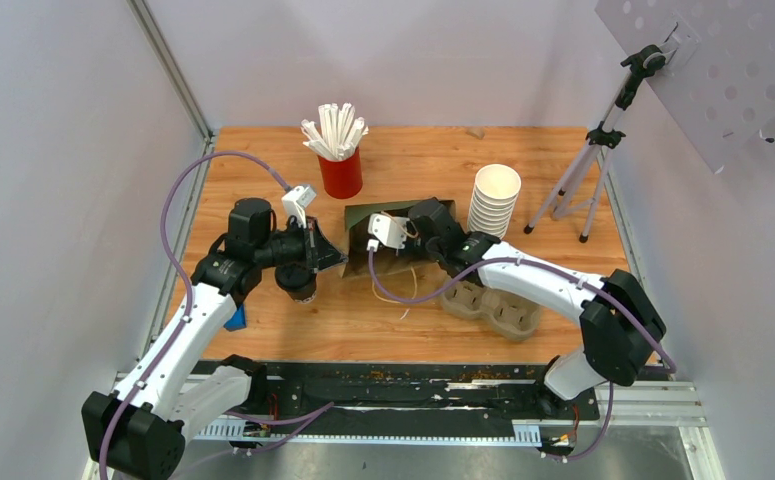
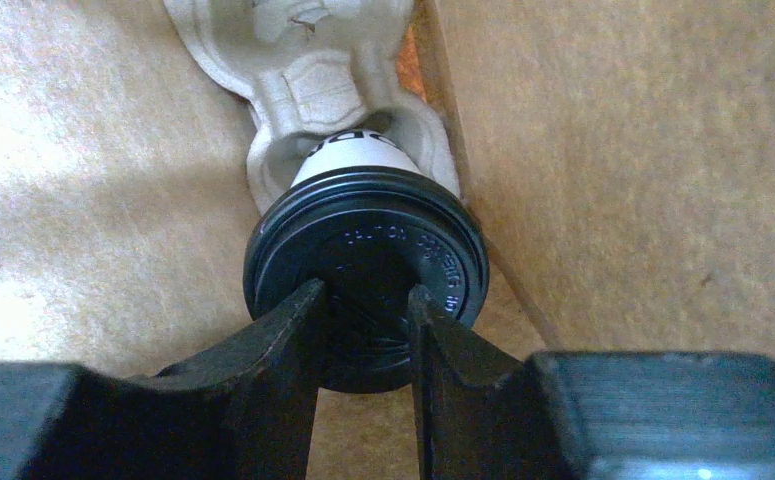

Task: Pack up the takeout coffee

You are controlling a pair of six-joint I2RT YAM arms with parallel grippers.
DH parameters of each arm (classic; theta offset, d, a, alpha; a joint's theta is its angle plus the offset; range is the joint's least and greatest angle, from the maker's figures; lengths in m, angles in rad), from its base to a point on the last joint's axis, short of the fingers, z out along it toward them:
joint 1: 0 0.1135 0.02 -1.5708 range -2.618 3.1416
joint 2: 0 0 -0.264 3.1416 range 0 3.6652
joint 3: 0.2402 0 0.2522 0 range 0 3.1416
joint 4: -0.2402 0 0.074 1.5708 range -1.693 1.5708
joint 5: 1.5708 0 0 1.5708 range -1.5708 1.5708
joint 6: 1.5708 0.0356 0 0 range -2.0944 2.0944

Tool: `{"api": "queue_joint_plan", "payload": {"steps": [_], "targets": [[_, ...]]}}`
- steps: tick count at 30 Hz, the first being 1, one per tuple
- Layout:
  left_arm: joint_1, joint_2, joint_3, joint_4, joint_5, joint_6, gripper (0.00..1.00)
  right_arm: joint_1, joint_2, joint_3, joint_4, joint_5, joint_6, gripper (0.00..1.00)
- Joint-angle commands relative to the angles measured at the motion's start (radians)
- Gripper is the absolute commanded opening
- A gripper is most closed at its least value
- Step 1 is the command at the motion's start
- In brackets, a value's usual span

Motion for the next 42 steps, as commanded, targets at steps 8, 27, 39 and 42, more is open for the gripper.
{"api": "queue_joint_plan", "payload": {"steps": [8,27,39,42], "targets": [[-0.004,-0.009,0.002,0.019,0.017,0.009,0.0,-0.027,0.032,0.019,0.018,-0.008,0.045,0.36],[-0.004,0.026,0.026,0.036,-0.009,-0.005,0.0,-0.026,-0.044,0.052,-0.089,-0.047,0.035,0.42],[-0.004,0.031,0.037,0.04,-0.022,-0.019,0.0,-0.025,-0.093,0.06,-0.123,-0.047,0.036,0.44],[-0.004,0.036,0.037,0.049,-0.022,-0.026,0.0,-0.025,-0.104,0.076,-0.133,-0.051,0.038,0.44]]}}
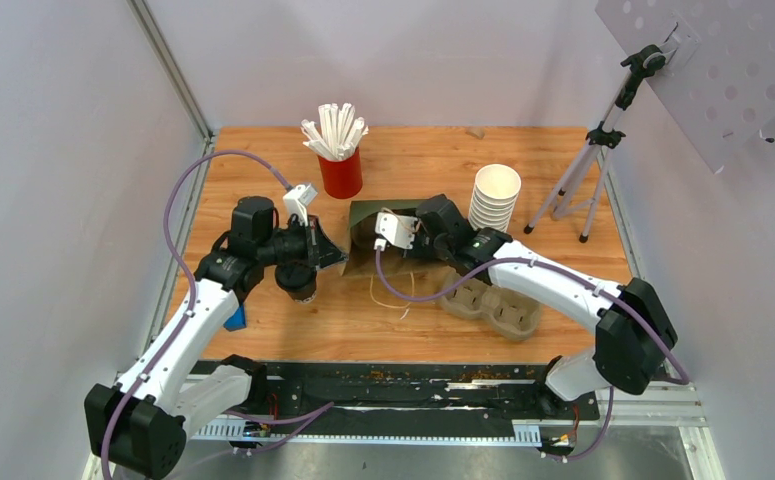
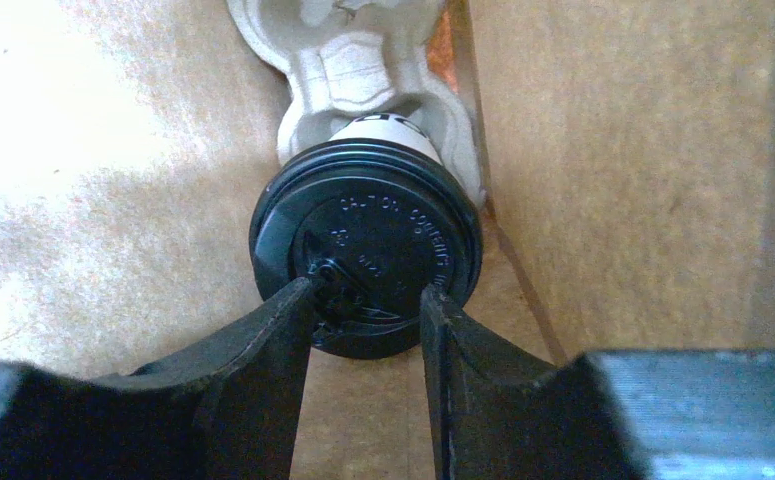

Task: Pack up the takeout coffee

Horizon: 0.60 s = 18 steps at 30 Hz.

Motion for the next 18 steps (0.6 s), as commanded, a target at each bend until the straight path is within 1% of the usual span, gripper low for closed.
{"api": "queue_joint_plan", "payload": {"steps": [1,13,18], "targets": [[-0.003,0.009,0.036,0.039,-0.002,-0.022,0.0,-0.005,-0.052,0.062,-0.009,-0.016,0.021,0.44],[-0.004,0.021,0.053,0.036,-0.007,-0.091,0.0,0.015,-0.108,0.121,-0.107,-0.104,0.058,0.45],[-0.004,0.035,0.08,0.026,0.001,-0.169,0.0,0.017,-0.139,0.15,-0.136,-0.128,0.075,0.44]]}}
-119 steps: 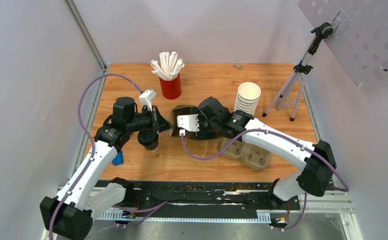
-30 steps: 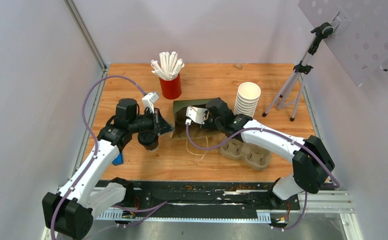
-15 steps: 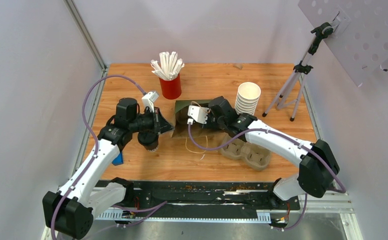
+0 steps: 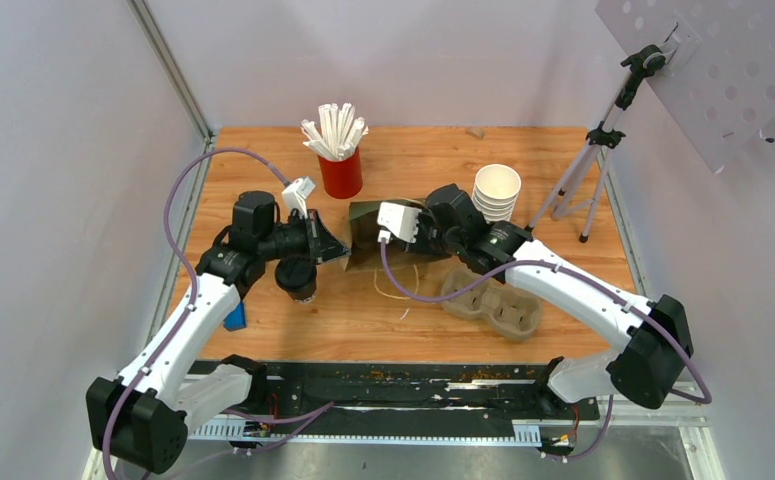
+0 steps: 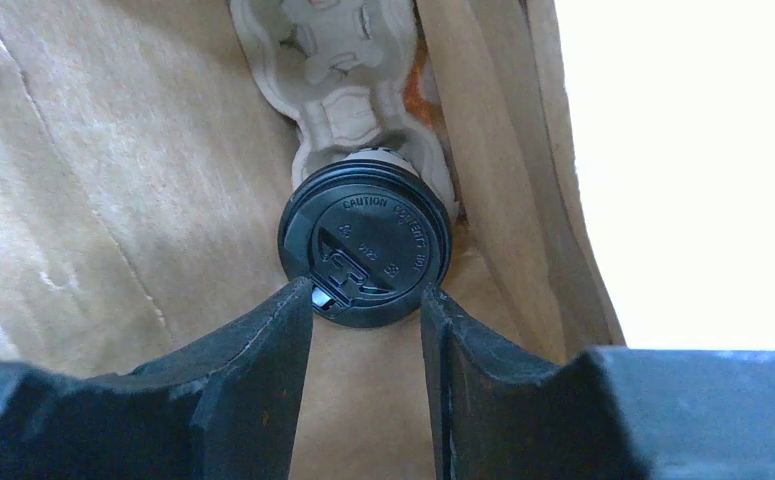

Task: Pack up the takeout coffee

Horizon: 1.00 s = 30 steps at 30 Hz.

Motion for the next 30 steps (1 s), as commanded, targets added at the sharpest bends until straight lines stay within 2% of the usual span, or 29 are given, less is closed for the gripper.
{"api": "queue_joint_plan", "payload": {"steps": [1,14,19,26,30], "targets": [[-0.003,0.008,0.056,0.018,0.011,-0.105,0.0,0.007,-0.054,0.067,-0.026,-0.046,0.039,0.44],[-0.004,0.001,0.097,-0.019,-0.026,-0.281,0.0,0.008,-0.087,0.152,-0.05,-0.046,0.055,0.45],[-0.004,0.027,0.134,-0.125,-0.08,-0.332,0.0,0.008,-0.101,0.166,-0.051,-0.09,0.082,0.49],[-0.004,0.069,0.212,-0.242,-0.142,-0.319,0.0,0.008,-0.116,0.175,-0.033,-0.127,0.178,0.53],[-0.004,0.089,0.242,-0.267,-0.155,-0.359,0.02,0.008,-0.129,0.171,-0.018,-0.138,0.203,0.56]]}}
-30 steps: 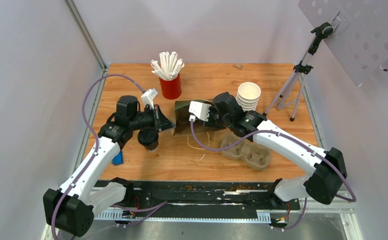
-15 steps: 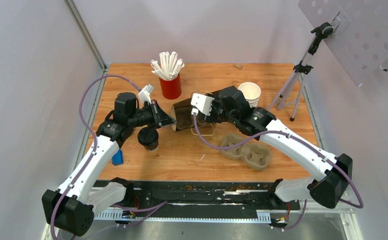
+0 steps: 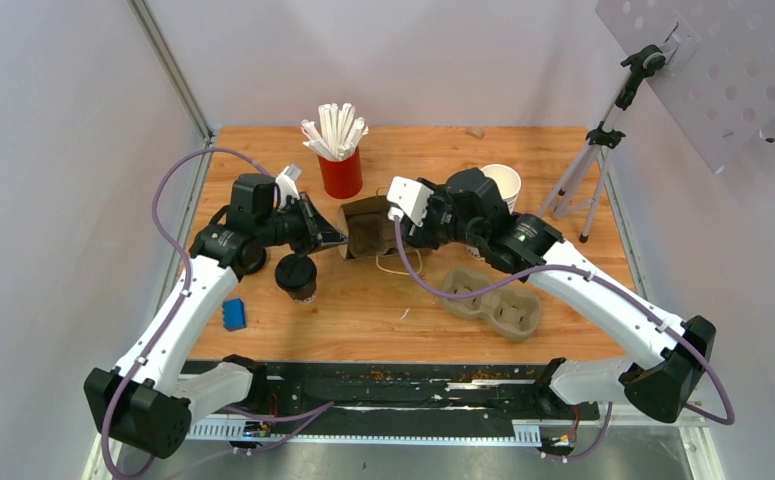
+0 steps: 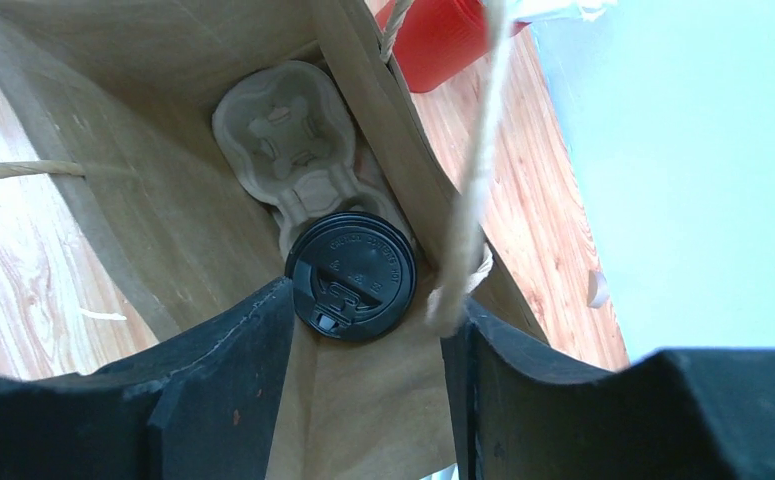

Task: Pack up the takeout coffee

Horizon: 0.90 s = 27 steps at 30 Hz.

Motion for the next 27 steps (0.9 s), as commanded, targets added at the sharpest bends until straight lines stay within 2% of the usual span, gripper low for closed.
{"api": "queue_joint_plan", "payload": {"steps": [1,8,15,21,27], "targets": [[-0.004,0.016,0.053,-0.047,-0.038,-0.054,0.02,0.005,-0.04,0.036,0.04,-0.039,0.069,0.57],[-0.004,0.057,0.131,-0.064,-0.072,-0.08,0.03,0.005,-0.039,0.046,0.039,-0.034,0.098,0.59],[-0.004,0.065,0.146,-0.077,-0.085,-0.142,0.02,0.003,-0.062,0.039,0.064,-0.028,0.087,0.58],[-0.003,0.088,0.177,-0.112,-0.15,-0.122,0.08,0.003,-0.063,0.052,0.075,-0.015,0.091,0.59],[-0.004,0.132,0.221,-0.106,-0.182,-0.095,0.1,0.004,-0.055,0.074,0.07,0.008,0.087,0.68]]}}
